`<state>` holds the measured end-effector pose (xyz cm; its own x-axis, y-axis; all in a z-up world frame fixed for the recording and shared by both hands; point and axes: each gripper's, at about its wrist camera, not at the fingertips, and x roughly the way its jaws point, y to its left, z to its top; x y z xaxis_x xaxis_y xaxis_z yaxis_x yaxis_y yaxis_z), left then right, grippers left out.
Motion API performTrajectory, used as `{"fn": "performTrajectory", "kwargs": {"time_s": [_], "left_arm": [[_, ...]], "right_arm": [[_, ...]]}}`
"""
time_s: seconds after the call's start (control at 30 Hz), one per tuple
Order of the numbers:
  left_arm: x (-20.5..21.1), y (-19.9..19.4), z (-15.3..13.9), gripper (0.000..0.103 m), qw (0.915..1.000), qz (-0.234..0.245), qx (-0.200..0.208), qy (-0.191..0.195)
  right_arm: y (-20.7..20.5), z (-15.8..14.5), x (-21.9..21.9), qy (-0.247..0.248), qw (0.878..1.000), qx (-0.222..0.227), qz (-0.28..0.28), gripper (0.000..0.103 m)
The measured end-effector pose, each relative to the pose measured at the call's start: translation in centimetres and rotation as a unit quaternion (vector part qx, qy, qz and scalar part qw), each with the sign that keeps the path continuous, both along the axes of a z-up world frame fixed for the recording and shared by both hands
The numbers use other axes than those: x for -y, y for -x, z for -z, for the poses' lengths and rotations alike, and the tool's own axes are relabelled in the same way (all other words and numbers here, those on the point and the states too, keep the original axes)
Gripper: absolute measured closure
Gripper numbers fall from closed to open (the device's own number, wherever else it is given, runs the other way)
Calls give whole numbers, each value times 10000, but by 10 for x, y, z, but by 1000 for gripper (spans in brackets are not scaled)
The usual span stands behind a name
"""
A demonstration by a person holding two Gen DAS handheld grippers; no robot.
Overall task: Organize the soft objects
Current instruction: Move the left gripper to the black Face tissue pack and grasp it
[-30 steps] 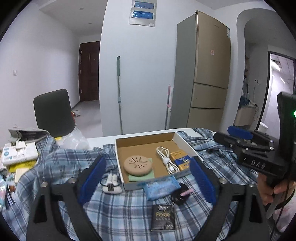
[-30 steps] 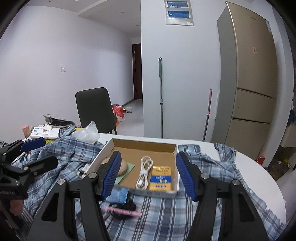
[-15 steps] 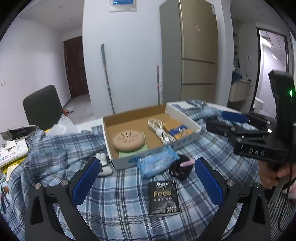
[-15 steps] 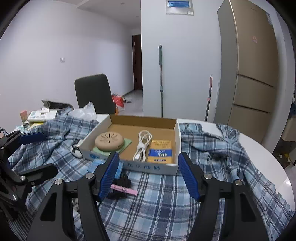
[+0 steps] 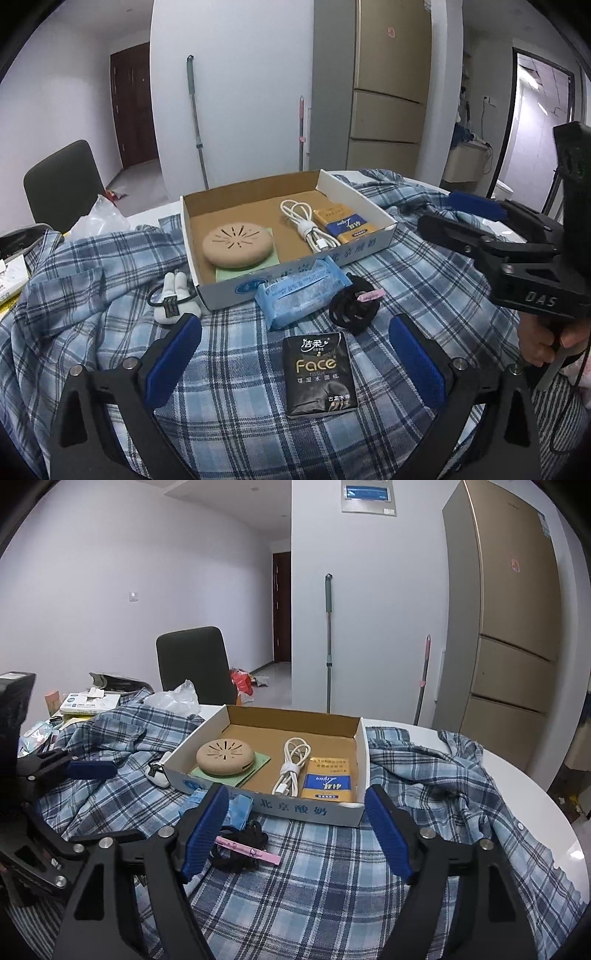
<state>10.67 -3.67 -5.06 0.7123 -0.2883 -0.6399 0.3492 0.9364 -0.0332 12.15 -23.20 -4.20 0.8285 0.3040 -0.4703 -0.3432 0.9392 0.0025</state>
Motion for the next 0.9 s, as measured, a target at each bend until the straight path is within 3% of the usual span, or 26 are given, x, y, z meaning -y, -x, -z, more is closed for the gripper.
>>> {"fn": "performTrajectory", "kwargs": {"time_s": [0.1, 0.2, 0.57, 0.67, 0.9], "left_arm": [[0, -1, 3, 1, 10000, 28, -60, 2], [2, -4, 7, 9, 9998, 69, -177, -50], [4, -18, 26, 11, 9965, 134, -824, -80], [5, -21, 32, 20, 9945, 238, -1016, -50], [15, -21, 39, 21, 9918, 407, -1202, -176]], "right_arm": [[2, -1, -1, 17, 10000, 62, -4, 25], [4, -1, -3, 49, 9999, 101, -17, 24], [3, 1, -5, 119, 9999, 64, -47, 24], [2, 2, -5, 125, 9999, 26, -32, 24], [-1, 4, -5, 108, 9999, -58, -2, 24]]}}
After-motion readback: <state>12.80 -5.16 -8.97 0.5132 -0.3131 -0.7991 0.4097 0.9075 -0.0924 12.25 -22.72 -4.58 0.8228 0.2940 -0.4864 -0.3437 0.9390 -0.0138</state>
